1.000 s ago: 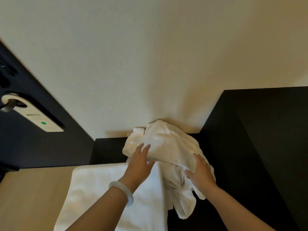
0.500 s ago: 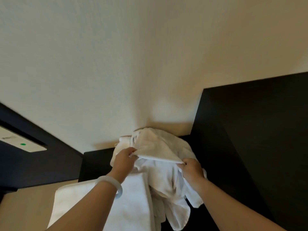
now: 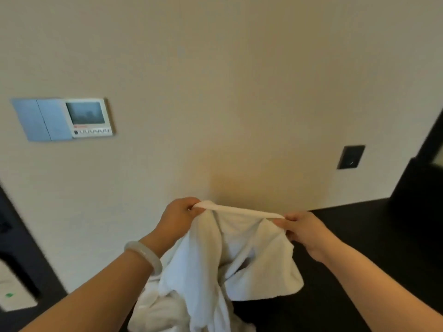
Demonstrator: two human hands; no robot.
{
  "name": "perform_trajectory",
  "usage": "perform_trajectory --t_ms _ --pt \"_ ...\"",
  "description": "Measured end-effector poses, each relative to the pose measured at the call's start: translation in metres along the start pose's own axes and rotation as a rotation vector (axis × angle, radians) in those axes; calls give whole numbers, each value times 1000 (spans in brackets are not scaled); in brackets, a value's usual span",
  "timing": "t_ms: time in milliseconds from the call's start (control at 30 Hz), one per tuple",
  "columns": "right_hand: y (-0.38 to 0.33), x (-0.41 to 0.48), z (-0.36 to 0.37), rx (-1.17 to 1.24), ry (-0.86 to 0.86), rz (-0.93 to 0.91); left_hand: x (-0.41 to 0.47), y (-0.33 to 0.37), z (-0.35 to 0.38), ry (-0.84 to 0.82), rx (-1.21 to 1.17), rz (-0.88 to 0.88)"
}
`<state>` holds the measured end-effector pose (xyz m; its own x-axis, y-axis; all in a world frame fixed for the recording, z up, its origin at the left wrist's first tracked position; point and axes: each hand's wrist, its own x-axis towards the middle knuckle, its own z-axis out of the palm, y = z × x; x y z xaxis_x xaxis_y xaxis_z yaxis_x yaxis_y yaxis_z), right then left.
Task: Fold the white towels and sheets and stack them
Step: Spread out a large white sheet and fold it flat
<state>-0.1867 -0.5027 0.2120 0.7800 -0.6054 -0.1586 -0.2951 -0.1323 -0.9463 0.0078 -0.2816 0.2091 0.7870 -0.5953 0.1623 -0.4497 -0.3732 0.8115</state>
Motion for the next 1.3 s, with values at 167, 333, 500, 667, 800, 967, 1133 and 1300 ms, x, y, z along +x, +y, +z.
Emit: perform_trajectory --t_ms 167,333,500,667,800,967,1133,1300 --pt "-58 -26 -86 189 184 -139 12 107 2 39 -100 164" --pt "-104 -37 -197 349 382 -306 34 237 47 82 -175 321" --pt "-131 -37 -333 500 509 -428 64 385 128 168 -370 451" --pt "-104 2 -434 458 586 -383 99 448 234 73 -201 368" --pt "1 57 -433 282 492 -173 85 385 318 -235 173 195" --pt "146 62 -383 68 171 168 40 247 371 -463 560 -43" --pt "212 48 -362 -377 109 82 -9 151 377 -543 599 -38" --pt "233 52 -377 -1109 105 126 -28 108 371 -308 820 232"
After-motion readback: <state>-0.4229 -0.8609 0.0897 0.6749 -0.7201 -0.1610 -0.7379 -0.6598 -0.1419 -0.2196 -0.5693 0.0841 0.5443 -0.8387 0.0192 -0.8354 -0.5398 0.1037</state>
